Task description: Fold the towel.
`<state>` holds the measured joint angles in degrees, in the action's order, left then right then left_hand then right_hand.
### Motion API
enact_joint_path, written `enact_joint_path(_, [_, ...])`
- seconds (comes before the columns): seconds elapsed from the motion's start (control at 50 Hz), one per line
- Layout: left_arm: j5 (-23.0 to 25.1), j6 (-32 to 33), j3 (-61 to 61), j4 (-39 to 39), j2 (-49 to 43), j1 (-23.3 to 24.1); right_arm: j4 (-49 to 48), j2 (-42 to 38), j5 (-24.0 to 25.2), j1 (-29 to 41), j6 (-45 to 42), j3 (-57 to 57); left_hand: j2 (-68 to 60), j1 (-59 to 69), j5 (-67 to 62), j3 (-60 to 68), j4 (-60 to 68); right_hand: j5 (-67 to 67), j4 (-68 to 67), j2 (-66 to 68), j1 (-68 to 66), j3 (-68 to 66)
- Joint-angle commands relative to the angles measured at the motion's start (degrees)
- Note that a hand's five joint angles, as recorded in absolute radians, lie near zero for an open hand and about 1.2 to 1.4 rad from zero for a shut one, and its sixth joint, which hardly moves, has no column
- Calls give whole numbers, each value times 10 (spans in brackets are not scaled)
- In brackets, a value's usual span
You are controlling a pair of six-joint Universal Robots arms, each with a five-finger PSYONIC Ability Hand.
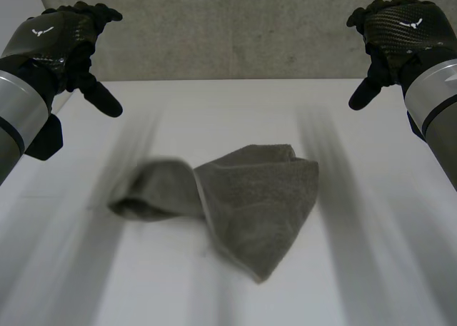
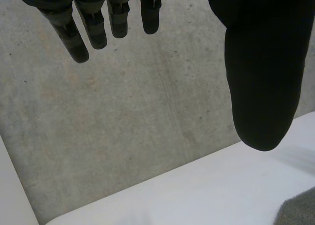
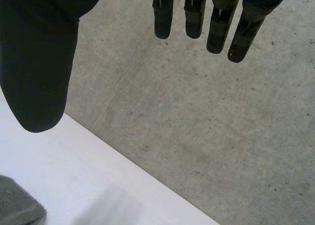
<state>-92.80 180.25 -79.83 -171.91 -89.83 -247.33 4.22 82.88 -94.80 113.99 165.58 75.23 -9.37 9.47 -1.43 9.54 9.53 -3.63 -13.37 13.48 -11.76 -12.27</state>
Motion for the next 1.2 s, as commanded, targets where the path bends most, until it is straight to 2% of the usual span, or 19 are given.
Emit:
enact_joint_path(0.02, [27,-1,-1,0,-2,-1,1,-1,2,0,1,0,-6,5,14,5,5,36,34,-35,18,23])
enact_joint_path(0.12, [53,-2,-2,1,-6,-7,3,-3,4,4,0,-1,-6,5,14,5,5,36,34,-35,18,23])
enact_joint_path(0.22, [54,2,-3,8,-13,-5,14,-11,21,8,-18,-1,-13,12,7,12,12,36,34,-35,18,23])
enact_joint_path(0.34, [54,7,-43,45,-9,-6,115,-44,87,8,-71,-1,-42,41,-21,40,40,36,34,-35,18,23])
enact_joint_path(0.4, [55,12,-79,52,-6,-6,168,-60,117,9,-68,9,-44,43,-23,42,42,36,34,-35,18,23])
enact_joint_path(0.42, [56,14,-102,51,-7,-6,184,-66,135,11,-63,25,-45,44,-25,44,44,1,-2,1,-18,-13])
enact_joint_path(0.46, [56,20,-124,47,-9,-7,187,-69,149,17,-57,46,-49,48,-28,47,47,-13,-16,15,-32,-27])
enact_joint_path(0.52, [57,38,-157,33,-19,-8,164,-76,174,34,-46,90,-72,71,-52,70,71,-23,-26,25,-42,-37])
enact_joint_path(0.6, [61,54,-178,3,-57,-1,107,-82,177,52,-33,142,-71,70,-50,69,69,-20,-23,22,-39,-34])
enact_joint_path(0.64, [77,61,-187,-35,-103,3,39,-85,176,72,-13,191,-71,70,-50,69,69,-15,-18,17,-34,-29])
enact_joint_path(0.7, [90,61,-187,-56,-121,4,6,-87,175,82,-1,214,-72,71,-52,71,71,-12,-14,13,-30,-25])
enact_joint_path(0.8, [129,65,-178,-113,-201,6,-89,-100,175,101,23,295,-74,73,-53,72,72,-15,-18,16,-34,-29])
enact_joint_path(0.86, [138,71,-175,-117,-218,6,-103,-101,175,105,22,311,-74,73,-53,72,72,-18,-21,20,-37,-32])
enact_joint_path(0.9, [153,98,-168,-121,-248,6,-124,-102,175,109,24,335,-99,98,-78,97,97,-33,-36,35,-52,-47])
enact_joint_path(1.02, [156,148,-157,-131,-288,6,-152,-105,175,115,25,355,-143,142,-122,141,141,-81,-83,82,-99,-94])
enact_joint_path(1.08, [155,165,-151,-145,-303,6,-172,-115,175,126,29,357,-217,216,-196,215,215,-131,-134,133,-150,-145])
enact_joint_path(1.18, [154,165,-144,-184,-307,5,-194,-140,157,133,32,346,-433,432,-413,432,432,-181,-184,183,-200,-195])
enact_joint_path(1.2, [154,165,-144,-184,-307,5,-194,-140,157,133,32,346,-434,433,-413,432,432,-181,-184,183,-200,-195])
